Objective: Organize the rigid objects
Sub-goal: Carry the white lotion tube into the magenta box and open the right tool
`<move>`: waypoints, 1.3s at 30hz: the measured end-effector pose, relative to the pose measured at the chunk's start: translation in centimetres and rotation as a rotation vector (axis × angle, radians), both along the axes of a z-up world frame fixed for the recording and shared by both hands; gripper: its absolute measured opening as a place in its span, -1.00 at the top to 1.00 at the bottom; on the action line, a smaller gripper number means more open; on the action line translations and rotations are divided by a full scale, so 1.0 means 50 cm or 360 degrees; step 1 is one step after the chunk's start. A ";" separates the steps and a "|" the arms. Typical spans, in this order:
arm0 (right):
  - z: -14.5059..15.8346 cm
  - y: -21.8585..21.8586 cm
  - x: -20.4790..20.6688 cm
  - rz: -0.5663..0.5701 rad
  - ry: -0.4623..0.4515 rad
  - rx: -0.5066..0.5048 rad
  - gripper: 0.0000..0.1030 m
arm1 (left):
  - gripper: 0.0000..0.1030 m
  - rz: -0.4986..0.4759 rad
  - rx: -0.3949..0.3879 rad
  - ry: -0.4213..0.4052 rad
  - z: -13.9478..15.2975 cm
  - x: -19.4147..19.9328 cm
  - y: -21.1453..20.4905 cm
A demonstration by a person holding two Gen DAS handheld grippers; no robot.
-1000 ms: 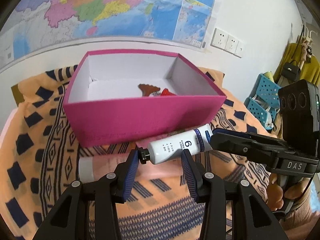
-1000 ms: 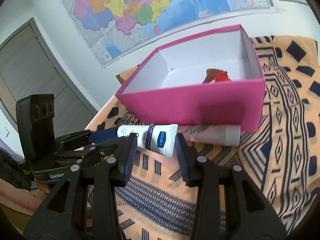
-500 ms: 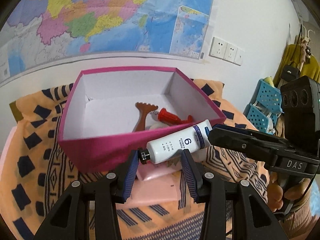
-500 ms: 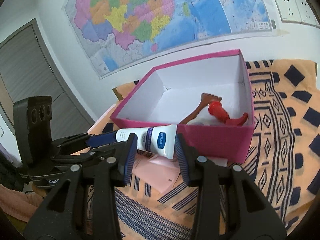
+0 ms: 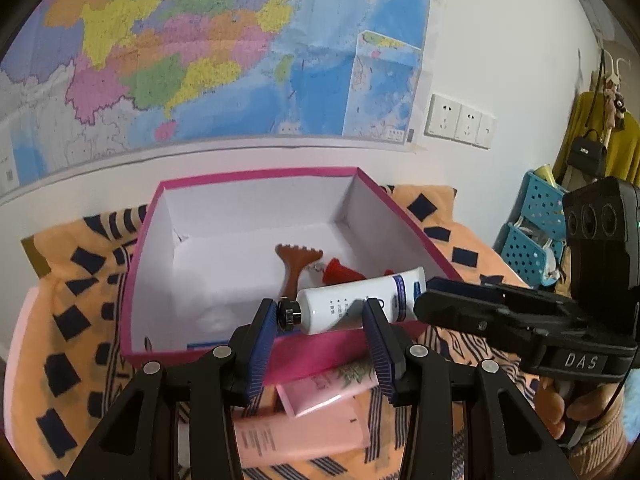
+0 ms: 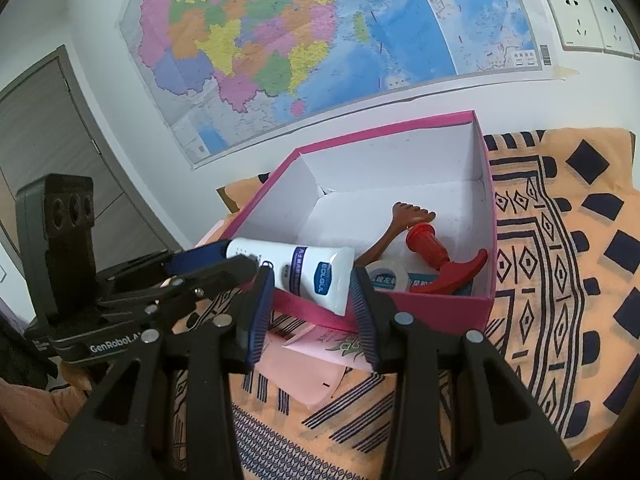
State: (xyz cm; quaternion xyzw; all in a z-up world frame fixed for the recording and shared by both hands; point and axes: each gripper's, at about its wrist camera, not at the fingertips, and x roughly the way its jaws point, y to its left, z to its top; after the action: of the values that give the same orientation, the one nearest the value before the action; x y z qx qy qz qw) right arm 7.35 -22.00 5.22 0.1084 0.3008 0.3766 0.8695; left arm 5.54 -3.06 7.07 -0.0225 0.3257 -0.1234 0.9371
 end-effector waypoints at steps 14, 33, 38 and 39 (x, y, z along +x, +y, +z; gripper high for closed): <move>-0.012 0.002 0.047 -0.0046 0.0027 -0.0030 0.18 | 0.15 0.0013 -0.0004 0.0052 -0.017 0.050 -0.003; -0.029 0.023 0.079 -0.0093 0.0064 -0.0161 0.18 | 0.13 0.0025 -0.0076 0.0168 -0.054 0.102 0.006; -0.030 0.025 0.084 -0.0113 0.0069 -0.0189 0.18 | 0.13 0.0019 -0.0102 0.0202 -0.065 0.113 0.007; -0.030 0.025 0.085 -0.0116 0.0070 -0.0192 0.18 | 0.13 0.0018 -0.0109 0.0207 -0.066 0.114 0.007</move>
State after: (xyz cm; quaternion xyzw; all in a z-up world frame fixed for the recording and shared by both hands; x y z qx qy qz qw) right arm 11.60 -20.75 3.74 0.0750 0.3379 0.3233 0.8807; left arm 11.25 -2.69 3.75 -0.0643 0.3813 -0.1275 0.9134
